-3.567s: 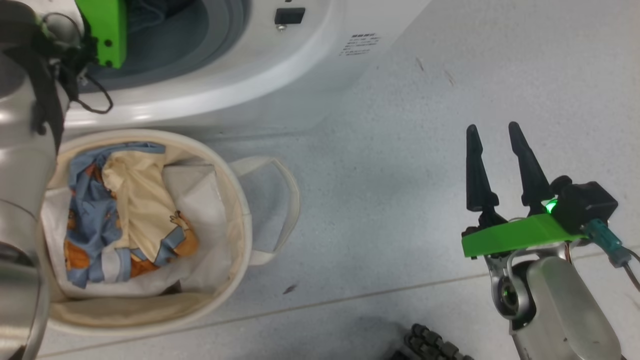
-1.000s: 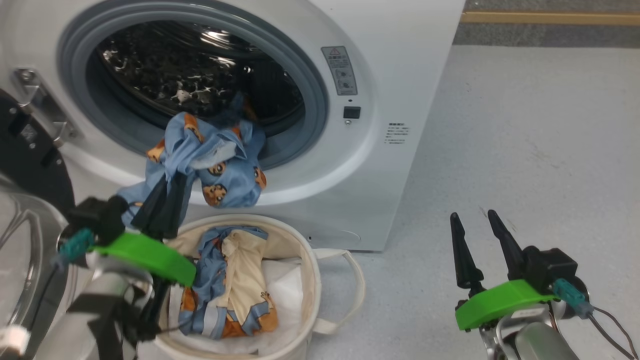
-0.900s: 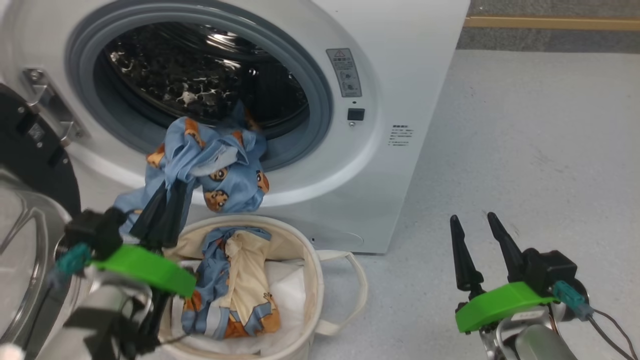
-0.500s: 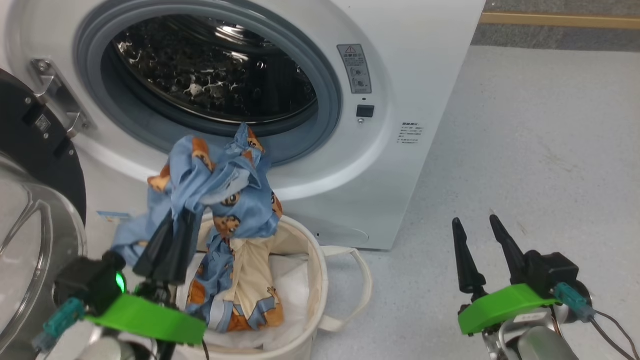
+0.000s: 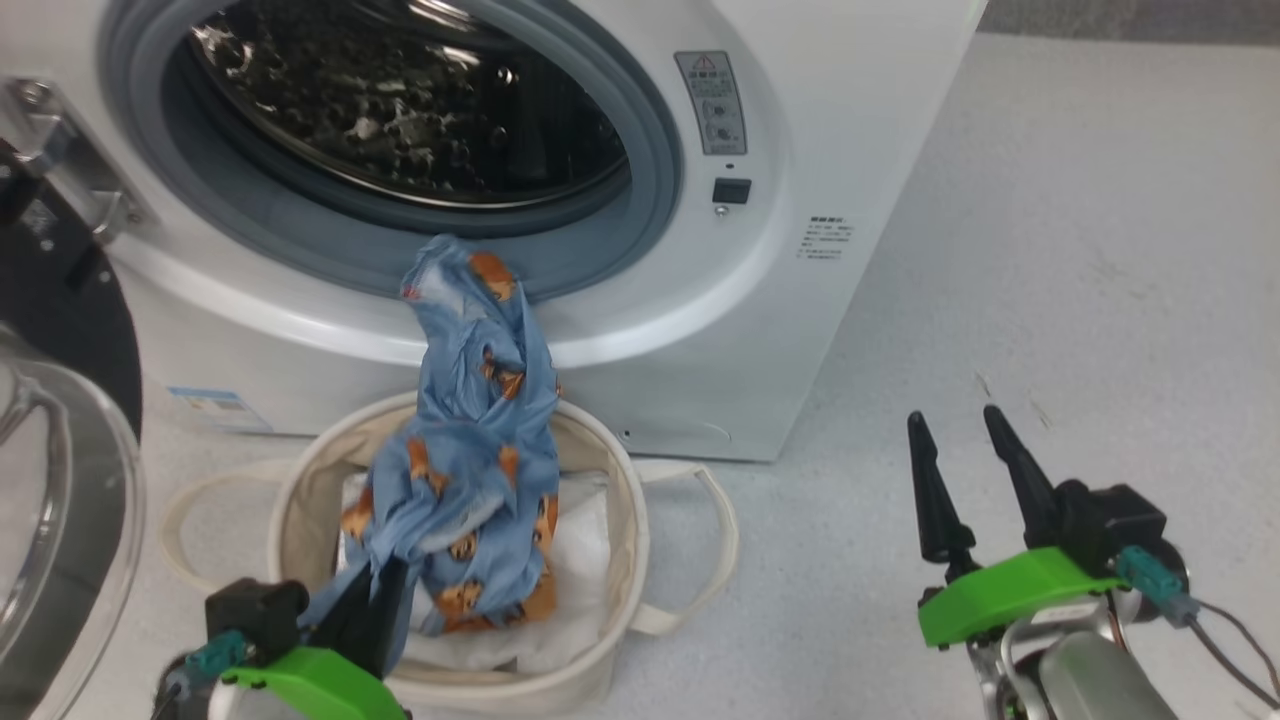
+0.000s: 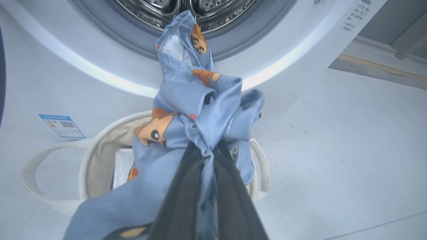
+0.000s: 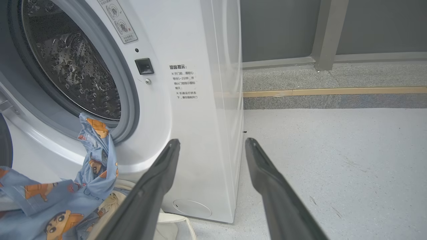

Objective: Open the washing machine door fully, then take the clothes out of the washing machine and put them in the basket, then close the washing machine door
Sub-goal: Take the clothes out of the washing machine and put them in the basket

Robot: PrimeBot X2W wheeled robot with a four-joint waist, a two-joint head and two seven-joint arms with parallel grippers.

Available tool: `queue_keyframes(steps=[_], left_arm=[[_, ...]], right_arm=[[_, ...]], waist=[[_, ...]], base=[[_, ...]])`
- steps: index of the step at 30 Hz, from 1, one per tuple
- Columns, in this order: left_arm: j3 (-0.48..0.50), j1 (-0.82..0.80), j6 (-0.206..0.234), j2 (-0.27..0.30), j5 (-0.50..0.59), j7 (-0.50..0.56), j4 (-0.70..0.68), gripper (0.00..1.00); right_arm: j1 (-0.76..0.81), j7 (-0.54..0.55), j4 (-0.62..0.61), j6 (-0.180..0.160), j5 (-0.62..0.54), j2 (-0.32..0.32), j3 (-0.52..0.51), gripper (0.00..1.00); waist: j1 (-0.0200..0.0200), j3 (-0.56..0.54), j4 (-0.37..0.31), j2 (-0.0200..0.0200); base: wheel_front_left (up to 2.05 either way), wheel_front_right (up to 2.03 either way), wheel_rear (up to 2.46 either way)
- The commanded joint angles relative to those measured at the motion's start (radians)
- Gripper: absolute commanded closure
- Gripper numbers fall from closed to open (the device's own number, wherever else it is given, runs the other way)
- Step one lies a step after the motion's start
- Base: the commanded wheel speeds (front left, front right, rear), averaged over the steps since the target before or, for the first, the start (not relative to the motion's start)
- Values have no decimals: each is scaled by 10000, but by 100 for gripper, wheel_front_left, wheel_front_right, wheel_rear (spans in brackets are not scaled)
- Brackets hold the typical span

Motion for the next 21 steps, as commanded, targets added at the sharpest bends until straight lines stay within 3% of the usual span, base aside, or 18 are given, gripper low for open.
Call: queue_keyframes(steps=[1,10,16,21], left_arm=[[343,-661,-262,15,-178,-69,354,100],[133,-2565,-1423,-971,-257,-824,4430,100],[49,-4447,-1961,-1652,-27,-1234,7290,100],[-49,-5282,-2136,-1975,98,-1316,8923,100]], right_arm=[[-345,-122,-389,73,15,-139,158,0],[-521,-122,-601,73,-1,-201,-56,0],[-827,-122,-872,73,-19,-220,-194,0],[-1094,-122,-1057,73,-7,-169,-197,0]], waist=[[1,165,-98,-1],[1,976,-260,-1],[1,1958,-551,-1],[1,2543,-825,-1]], base=[[0,0,0],[0,0,0],[0,0,0],[0,0,0]])
